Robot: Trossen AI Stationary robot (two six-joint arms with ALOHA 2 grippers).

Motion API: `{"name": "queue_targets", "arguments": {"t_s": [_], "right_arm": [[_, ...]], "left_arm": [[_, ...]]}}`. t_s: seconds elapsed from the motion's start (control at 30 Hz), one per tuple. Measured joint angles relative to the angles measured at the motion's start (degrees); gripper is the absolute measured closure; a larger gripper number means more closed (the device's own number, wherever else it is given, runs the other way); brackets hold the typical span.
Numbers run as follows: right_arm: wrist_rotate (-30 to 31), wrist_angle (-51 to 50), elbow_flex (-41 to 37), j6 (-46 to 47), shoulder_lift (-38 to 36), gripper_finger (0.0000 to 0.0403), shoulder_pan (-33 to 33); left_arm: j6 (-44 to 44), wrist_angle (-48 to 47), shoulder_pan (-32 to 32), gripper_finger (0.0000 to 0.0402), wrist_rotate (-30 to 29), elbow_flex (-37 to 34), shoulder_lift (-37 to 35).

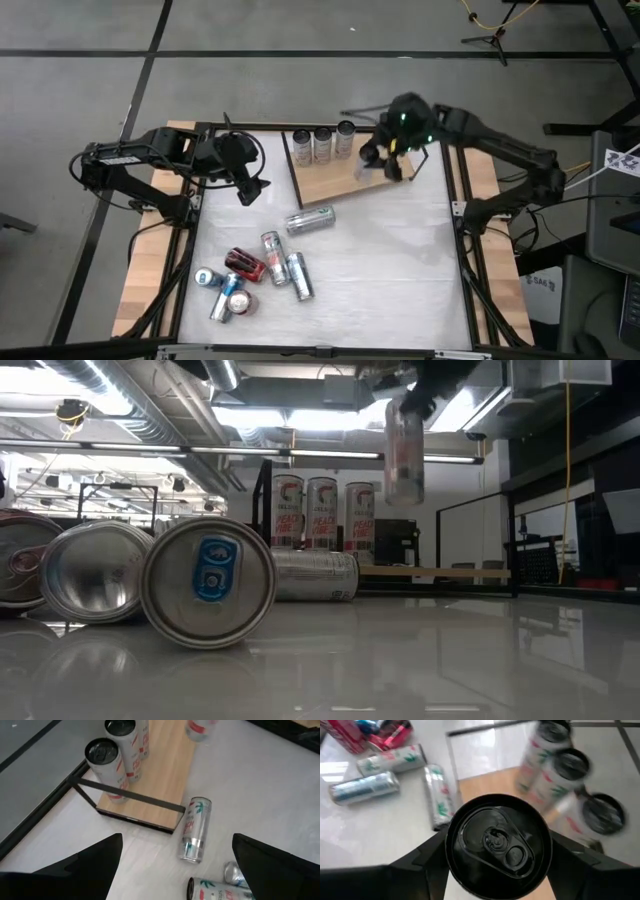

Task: Place canned beverage on shelf
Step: Put the white pink soda can on the shelf aligned with the other white pink soda can

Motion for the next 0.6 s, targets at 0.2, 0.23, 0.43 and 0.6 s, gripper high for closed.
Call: {"name": "queue_targets", "arguments": {"t_s": [0.2,0.23,0.43,0.6], "right_arm": [[-5.8,-1.6,0.0,-7.8,0.0,0.0152,-10.9],[-6.6,-1.6,0.0,-9.7,0.0,0.0152,-12.7],[-9.3,-2.6,0.0,-17.4,2.5,0.0150,-21.5],[-12.5,-2.5,0.1,-21.5,6.4,0.0149,-26.7]], "left_arm": [[0.0,0.7,0.0,0.0032,0.0,0.0,0.0],[0.0,0.7,0.0,0.0032,0.0,0.0,0.0],[0.0,0.7,0.0,0.0032,-0.1,0.0,0.0],[0.0,0.6,0.0,0.0032,-1.4,0.0,0.0]]}}
